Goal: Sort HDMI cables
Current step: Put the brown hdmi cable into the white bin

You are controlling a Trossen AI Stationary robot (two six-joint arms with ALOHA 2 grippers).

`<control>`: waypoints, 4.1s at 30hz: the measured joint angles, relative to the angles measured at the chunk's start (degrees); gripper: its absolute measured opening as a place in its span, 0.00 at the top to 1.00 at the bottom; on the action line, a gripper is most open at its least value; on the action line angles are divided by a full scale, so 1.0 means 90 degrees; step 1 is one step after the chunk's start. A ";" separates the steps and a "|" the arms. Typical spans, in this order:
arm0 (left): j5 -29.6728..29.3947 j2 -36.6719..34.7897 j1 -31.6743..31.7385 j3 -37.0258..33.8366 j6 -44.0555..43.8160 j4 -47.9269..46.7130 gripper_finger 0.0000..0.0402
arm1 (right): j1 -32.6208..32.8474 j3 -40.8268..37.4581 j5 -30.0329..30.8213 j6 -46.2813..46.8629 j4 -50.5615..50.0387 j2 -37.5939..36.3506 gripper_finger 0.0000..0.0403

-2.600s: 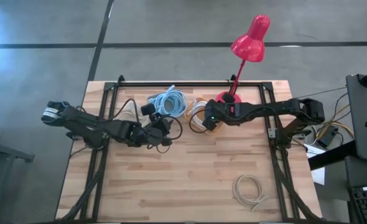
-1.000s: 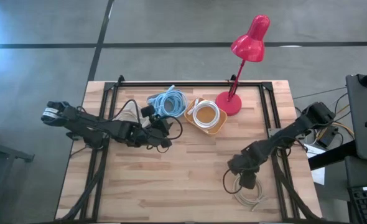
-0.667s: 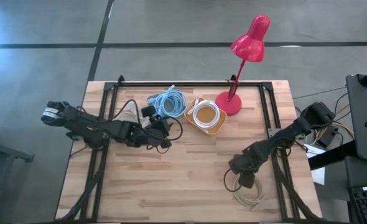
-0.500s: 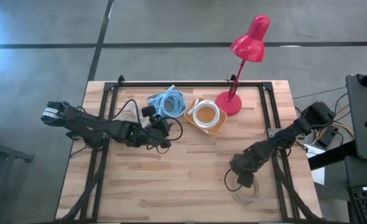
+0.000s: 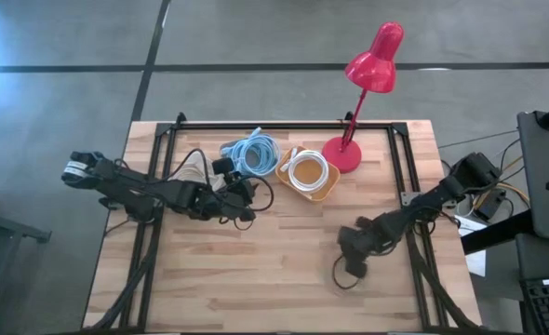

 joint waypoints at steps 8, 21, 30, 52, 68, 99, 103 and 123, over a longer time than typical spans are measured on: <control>0.0103 0.0000 0.0000 0.0000 -0.0306 0.0077 0.64 | -0.0158 0.0195 0.3379 -0.1516 0.2416 0.0011 0.96; 0.1686 0.0067 0.0059 -0.0031 -0.1253 0.0757 0.64 | -0.1060 0.1185 0.5983 -0.4353 0.2569 0.0048 0.96; 0.3783 0.0494 0.0548 -0.0437 -0.1297 0.2343 0.64 | -0.1145 0.1443 0.6011 -0.5601 0.2512 0.0048 0.96; 0.5613 0.0508 0.1426 -0.0437 -0.1340 0.2476 0.64 | -0.1140 0.1211 0.5997 -0.5881 0.2811 0.0048 0.96; 0.6193 0.0508 0.1831 -0.0503 -0.1840 0.2264 0.48 | -0.1142 0.1132 0.6014 -0.5900 0.2807 0.0048 0.96; 0.7808 0.1250 0.2115 -0.0498 -0.2635 0.3941 0.47 | -0.1158 0.1123 0.6354 -0.5561 0.2746 0.0034 0.96; 0.7807 0.1191 0.2123 -0.0498 -0.2629 0.3930 0.47 | -0.1159 0.1123 0.6354 -0.5561 0.2744 0.0034 0.96; 0.7580 0.1333 0.2120 -0.0498 -0.2200 0.4020 0.65 | -0.1169 0.1120 0.6280 -0.5447 0.3555 0.0036 0.90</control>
